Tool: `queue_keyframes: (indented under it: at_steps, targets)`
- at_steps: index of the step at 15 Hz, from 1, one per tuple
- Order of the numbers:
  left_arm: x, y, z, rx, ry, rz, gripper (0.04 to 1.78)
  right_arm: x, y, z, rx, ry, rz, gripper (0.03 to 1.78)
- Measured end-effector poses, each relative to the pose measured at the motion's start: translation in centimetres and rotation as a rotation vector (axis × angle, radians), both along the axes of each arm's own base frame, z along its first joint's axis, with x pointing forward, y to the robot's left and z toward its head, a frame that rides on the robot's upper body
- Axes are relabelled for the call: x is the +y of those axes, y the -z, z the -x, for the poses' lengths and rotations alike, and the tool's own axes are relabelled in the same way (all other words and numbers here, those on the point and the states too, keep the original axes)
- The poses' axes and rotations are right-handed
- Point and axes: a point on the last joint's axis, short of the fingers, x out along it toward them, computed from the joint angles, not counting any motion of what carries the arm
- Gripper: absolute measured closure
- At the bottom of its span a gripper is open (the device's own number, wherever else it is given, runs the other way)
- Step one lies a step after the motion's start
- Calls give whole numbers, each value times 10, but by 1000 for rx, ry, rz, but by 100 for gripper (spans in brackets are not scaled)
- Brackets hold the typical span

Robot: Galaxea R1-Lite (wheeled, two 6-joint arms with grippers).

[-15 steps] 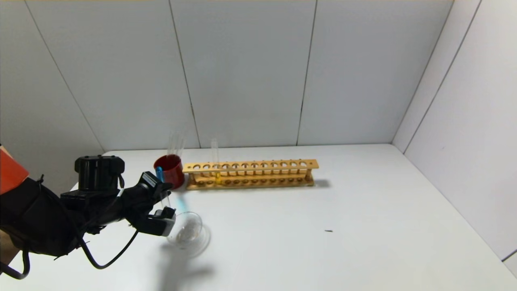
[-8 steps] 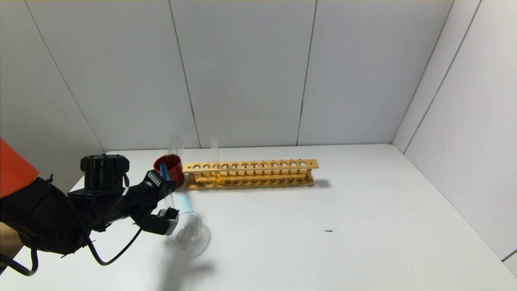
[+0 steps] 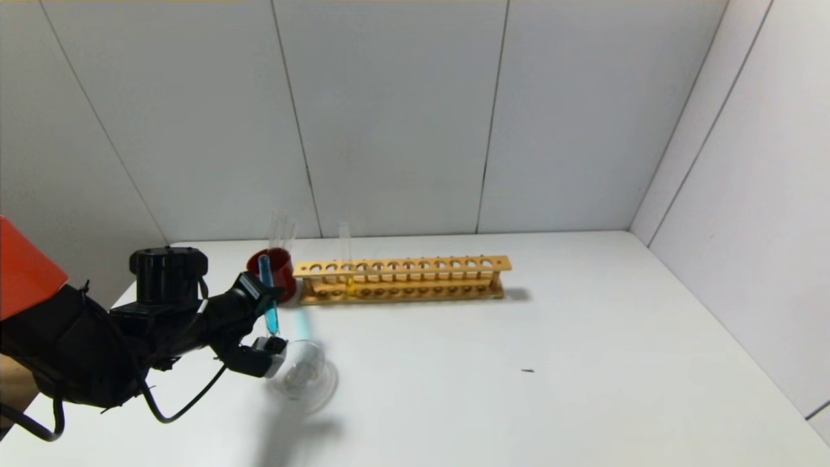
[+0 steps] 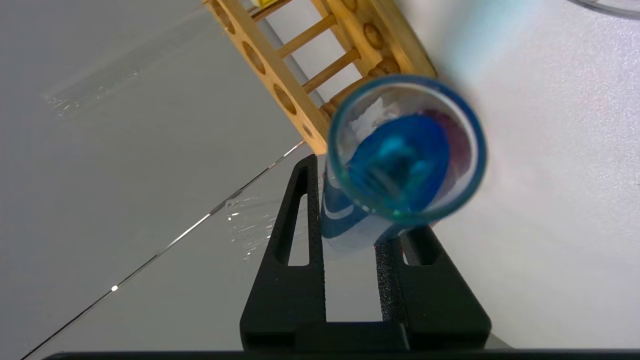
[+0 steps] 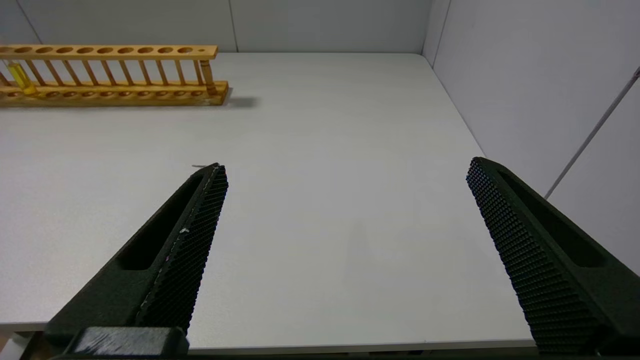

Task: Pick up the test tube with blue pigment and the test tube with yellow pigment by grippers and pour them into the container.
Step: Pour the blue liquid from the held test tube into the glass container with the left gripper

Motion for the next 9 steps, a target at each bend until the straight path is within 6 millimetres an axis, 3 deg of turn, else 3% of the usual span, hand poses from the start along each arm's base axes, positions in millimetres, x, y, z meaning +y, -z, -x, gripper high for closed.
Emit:
queue_keyframes:
  at_steps: [9]
  targets:
    - [-4,-2,0,-41,37,-55,149,0,0,0,0,0,0,6]
